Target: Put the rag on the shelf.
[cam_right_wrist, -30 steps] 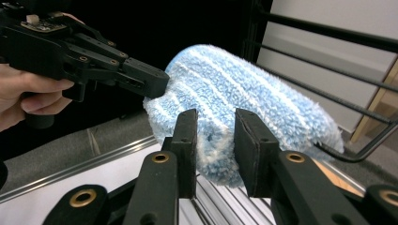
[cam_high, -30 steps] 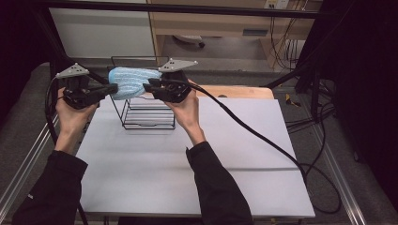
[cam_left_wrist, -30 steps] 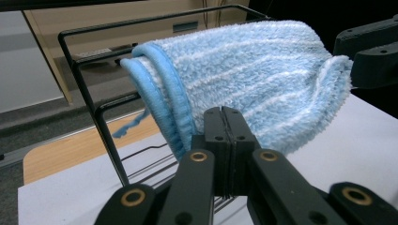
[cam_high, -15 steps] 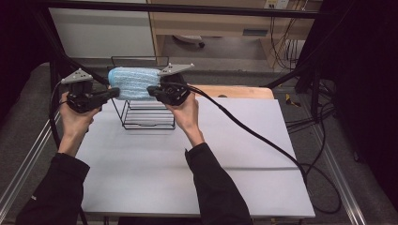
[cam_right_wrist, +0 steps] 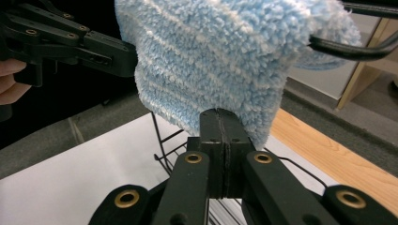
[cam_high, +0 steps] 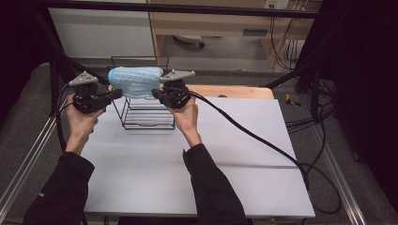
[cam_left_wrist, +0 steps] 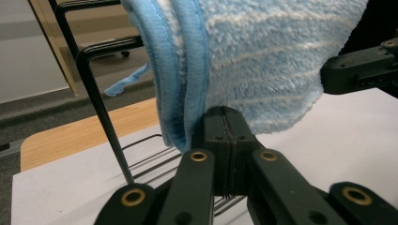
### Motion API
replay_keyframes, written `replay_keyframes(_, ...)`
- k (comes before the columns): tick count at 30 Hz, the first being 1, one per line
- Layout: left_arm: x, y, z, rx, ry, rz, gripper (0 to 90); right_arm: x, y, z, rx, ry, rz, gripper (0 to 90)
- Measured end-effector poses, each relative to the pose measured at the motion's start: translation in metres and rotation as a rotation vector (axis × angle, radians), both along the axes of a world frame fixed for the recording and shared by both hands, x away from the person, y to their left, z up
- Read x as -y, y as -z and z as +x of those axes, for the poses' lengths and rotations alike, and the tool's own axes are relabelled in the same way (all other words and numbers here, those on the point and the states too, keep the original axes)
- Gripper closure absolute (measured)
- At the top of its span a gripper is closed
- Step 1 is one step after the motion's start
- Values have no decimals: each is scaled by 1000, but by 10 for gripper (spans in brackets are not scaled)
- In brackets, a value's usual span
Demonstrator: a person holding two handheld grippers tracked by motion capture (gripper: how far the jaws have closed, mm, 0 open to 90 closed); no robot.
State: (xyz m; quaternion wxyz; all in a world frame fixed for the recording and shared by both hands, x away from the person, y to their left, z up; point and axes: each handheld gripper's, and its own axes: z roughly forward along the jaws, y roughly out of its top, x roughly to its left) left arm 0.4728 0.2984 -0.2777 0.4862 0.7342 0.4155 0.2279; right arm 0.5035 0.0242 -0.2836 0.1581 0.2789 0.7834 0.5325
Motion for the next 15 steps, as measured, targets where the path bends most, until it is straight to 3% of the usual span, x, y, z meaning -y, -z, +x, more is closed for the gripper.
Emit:
replay_keyframes(7,-1,1,-2,9,-2,-9,890,-1,2,0,18,1,-14,888)
replay_keyframes(15,-5,-15,-16,31,7,-32,837,5,-12,-12,43,-36,26,799)
